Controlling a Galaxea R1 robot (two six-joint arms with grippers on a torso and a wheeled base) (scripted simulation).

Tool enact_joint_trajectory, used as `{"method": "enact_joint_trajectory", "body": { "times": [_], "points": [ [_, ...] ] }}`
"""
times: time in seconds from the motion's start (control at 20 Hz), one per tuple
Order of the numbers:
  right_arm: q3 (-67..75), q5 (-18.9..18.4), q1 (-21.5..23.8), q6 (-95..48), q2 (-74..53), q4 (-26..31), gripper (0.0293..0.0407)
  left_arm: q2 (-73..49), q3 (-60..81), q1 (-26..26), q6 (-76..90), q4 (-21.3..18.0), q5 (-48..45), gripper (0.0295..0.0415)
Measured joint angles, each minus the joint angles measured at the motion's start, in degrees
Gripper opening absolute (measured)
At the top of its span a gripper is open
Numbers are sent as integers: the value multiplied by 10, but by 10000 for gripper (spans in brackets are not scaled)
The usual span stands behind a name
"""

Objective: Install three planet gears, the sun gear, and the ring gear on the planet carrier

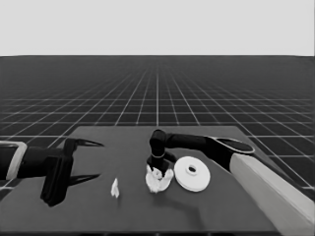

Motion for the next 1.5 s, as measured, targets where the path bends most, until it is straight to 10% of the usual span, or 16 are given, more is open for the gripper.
{"method": "enact_joint_trajectory", "body": {
  "times": [1.5],
  "points": [
    [0, 0, 0, 180, 0, 0, 309, 0, 0, 0, 0, 0, 0, 385]
  ]
}}
